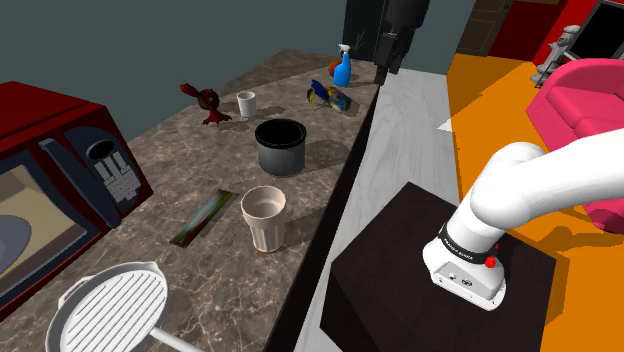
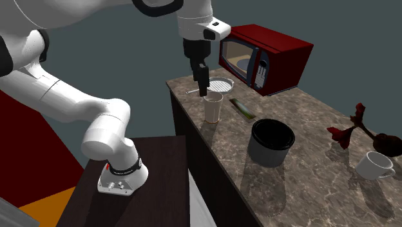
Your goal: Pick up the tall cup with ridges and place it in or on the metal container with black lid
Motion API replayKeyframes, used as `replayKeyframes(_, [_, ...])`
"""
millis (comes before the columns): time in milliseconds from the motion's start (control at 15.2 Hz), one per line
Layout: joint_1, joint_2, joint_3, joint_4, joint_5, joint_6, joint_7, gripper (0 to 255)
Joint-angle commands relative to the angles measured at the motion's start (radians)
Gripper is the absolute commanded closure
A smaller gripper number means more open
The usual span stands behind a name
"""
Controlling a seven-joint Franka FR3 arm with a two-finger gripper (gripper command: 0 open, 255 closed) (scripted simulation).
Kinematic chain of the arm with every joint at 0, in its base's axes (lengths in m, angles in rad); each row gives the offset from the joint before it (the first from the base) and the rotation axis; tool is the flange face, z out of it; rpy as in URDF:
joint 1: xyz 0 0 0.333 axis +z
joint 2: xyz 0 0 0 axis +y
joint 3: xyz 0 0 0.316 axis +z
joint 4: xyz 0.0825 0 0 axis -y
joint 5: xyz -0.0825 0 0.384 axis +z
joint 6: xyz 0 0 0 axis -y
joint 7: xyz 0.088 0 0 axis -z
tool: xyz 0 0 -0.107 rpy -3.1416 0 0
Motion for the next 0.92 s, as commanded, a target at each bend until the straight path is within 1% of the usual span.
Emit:
replayKeyframes(0, [0.000, 0.000, 0.000, 0.000, 0.000, 0.000, 0.000, 0])
replayKeyframes(462, [0.026, 0.070, 0.121, -0.101, 0.079, 0.159, 0.150, 0])
replayKeyframes(858, [0.047, 0.186, 0.227, -0.138, 0.134, 0.306, 0.277, 0])
